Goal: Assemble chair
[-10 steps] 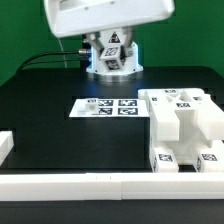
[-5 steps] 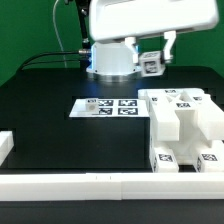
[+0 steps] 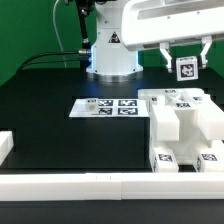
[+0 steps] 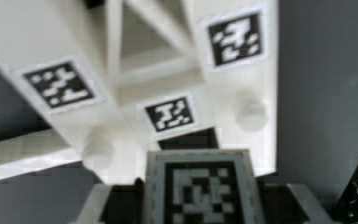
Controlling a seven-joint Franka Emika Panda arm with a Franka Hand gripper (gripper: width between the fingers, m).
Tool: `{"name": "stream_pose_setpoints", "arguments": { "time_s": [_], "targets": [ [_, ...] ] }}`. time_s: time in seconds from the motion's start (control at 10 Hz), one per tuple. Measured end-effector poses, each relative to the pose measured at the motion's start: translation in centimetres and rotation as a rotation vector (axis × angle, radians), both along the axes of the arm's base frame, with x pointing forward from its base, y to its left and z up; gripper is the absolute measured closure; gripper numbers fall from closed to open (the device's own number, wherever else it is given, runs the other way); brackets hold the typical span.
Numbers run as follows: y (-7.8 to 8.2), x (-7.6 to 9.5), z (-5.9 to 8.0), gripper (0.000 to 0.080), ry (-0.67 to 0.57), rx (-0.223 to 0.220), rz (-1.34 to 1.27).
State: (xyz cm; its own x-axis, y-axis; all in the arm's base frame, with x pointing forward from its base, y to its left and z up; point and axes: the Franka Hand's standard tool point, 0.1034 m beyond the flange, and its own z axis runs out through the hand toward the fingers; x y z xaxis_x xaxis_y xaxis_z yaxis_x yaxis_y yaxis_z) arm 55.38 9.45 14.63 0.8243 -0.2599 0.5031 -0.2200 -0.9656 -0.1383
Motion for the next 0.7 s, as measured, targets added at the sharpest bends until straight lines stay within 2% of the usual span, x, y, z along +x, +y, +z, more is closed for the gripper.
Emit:
{"name": "stream_pose_setpoints", "arguments": {
  "time_s": [0.1, 0.2, 0.3, 0.4, 0.5, 0.7],
  "targets": [
    [0.0, 0.1, 0.0, 0.0517, 0.000, -0.022, 0.034],
    [0.1, 0.8, 0.1, 0.0517, -0.006, -0.074, 0.113],
    [1.2, 1.5, 0.1, 0.0517, -0.015, -0.111, 0.183],
    [2.2, 1.5, 0.0, 0.0517, -0.017, -0.119, 0.209],
    [1.6, 1.5, 0.0, 0.0517, -0.015, -0.115, 0.191],
    [1.6, 1.5, 0.0, 0.0517, -0.015, -0.115, 0.190]
  ]
}}
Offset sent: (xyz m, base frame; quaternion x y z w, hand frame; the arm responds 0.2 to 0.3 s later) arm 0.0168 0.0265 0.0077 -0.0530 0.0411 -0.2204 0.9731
